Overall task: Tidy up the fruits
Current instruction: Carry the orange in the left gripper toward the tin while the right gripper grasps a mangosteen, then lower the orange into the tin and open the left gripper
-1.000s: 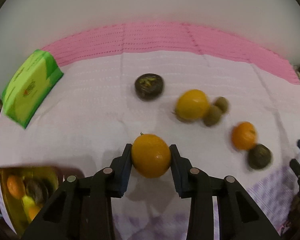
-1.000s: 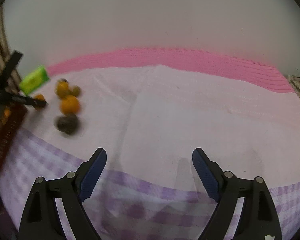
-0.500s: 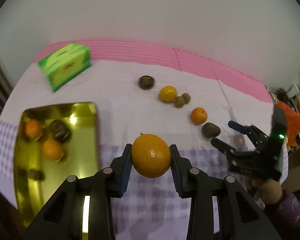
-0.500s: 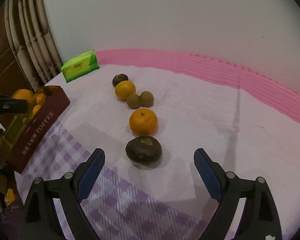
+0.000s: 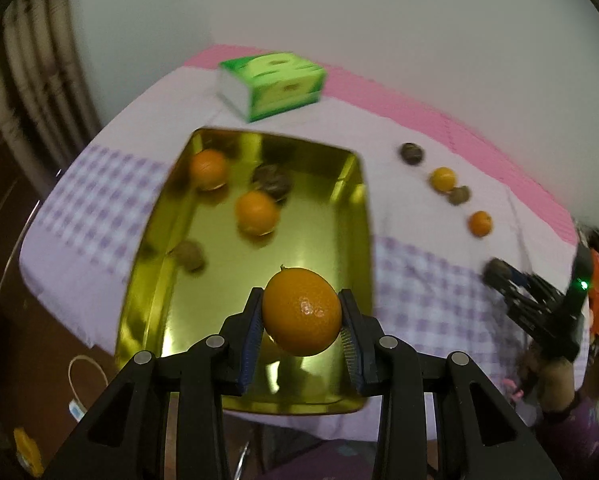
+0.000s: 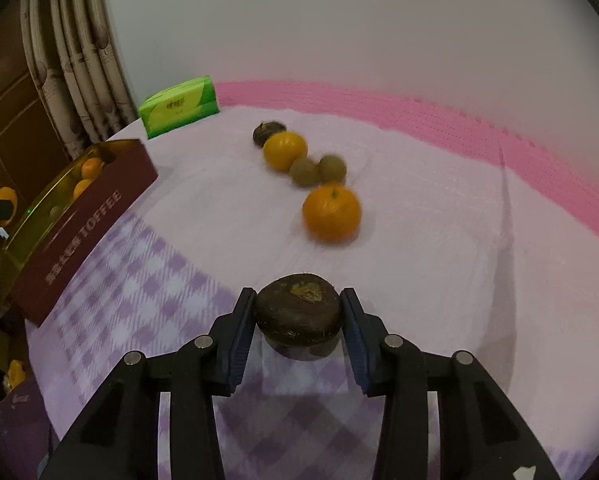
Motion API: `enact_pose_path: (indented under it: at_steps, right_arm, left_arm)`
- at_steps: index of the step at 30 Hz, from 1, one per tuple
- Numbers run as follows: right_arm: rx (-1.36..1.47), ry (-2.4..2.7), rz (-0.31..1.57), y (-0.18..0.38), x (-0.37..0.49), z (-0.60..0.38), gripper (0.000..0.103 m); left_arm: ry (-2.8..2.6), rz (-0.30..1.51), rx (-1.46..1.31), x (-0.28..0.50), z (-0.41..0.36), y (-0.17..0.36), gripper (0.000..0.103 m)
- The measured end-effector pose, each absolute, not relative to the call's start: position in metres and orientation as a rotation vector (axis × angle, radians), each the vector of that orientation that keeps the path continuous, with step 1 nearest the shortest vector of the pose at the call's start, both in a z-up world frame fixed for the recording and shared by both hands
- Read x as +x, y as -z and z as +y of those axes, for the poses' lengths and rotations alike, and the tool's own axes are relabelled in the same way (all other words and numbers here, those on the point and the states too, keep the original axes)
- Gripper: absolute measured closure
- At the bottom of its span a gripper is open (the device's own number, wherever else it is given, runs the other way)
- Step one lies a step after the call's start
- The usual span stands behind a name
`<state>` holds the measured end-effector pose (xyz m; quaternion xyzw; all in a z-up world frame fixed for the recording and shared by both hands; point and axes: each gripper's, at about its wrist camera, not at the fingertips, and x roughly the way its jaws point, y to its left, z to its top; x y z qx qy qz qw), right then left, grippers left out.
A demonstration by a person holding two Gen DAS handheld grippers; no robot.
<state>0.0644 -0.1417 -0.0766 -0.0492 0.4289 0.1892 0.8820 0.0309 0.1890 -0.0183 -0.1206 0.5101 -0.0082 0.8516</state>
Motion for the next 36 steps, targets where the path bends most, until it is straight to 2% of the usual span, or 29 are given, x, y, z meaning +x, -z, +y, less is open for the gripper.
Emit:
enact_pose_path:
  at_steps: [8, 23, 36]
  right_arm:
    - [-0.053, -0.342, 0.885, 0.075, 0.066, -0.153, 0.064]
    - [-0.089, -0.325, 0.899, 0.077, 0.066, -0.149, 0.064]
    - [-0.088, -0.325, 0.899, 0.077, 0.066, -0.149, 0.064]
  left_arm:
    - [-0.002, 1.037, -0.242, 0.026, 0.200, 0.027, 0.066]
    - [-0.014, 1.109, -0.275, 0.031, 0.217, 0.051, 0.066]
    - [-0.135, 1.129, -0.179, 0.032, 0.222, 0.057, 0.065]
